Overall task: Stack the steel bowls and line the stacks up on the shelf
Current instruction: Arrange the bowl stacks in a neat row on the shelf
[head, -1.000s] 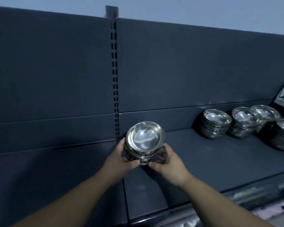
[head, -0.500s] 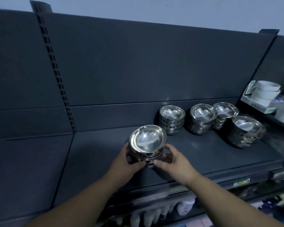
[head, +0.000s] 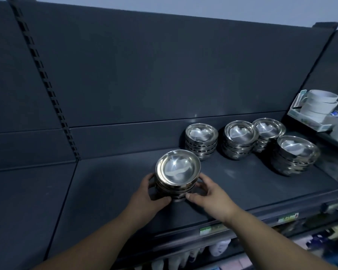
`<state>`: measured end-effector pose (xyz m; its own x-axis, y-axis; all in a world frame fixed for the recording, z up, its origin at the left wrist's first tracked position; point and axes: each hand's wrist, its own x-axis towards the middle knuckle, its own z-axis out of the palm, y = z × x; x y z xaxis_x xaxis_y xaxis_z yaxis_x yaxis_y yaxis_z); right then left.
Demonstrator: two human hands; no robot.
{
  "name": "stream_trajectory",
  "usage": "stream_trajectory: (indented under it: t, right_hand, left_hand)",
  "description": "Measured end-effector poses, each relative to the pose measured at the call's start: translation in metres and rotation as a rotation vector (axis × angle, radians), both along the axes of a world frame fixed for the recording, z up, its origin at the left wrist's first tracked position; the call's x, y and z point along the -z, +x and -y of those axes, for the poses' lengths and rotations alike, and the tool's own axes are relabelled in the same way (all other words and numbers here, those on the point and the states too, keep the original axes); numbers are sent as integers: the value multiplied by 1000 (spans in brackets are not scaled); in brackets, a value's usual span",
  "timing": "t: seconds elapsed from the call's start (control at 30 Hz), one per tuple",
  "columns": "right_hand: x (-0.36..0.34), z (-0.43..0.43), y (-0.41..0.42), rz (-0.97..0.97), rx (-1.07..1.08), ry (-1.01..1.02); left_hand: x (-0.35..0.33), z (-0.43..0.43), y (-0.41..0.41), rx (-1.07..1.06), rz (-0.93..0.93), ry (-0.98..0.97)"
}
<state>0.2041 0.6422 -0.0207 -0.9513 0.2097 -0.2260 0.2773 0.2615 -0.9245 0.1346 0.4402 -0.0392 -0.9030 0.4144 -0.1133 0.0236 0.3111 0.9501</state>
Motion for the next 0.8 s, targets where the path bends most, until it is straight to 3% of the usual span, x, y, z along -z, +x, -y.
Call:
stream_trajectory:
  t: [0.1, 0.27, 0.5, 0.8]
  right_hand:
    - [5, -2, 0, -18, 54, -31]
    - [4, -11, -6, -96, 325, -134]
    - [-11, -9, -10, -48, 69, 24]
    - [-33, -10, -9, -129, -29, 54]
  left_hand:
    - [0, 6, -8, 19, -21, -37]
    - [-7, 9, -16, 34, -51, -70]
    - [-20, -4, -9, 24, -188, -139]
    - [-30, -12, 6, -77, -234, -196]
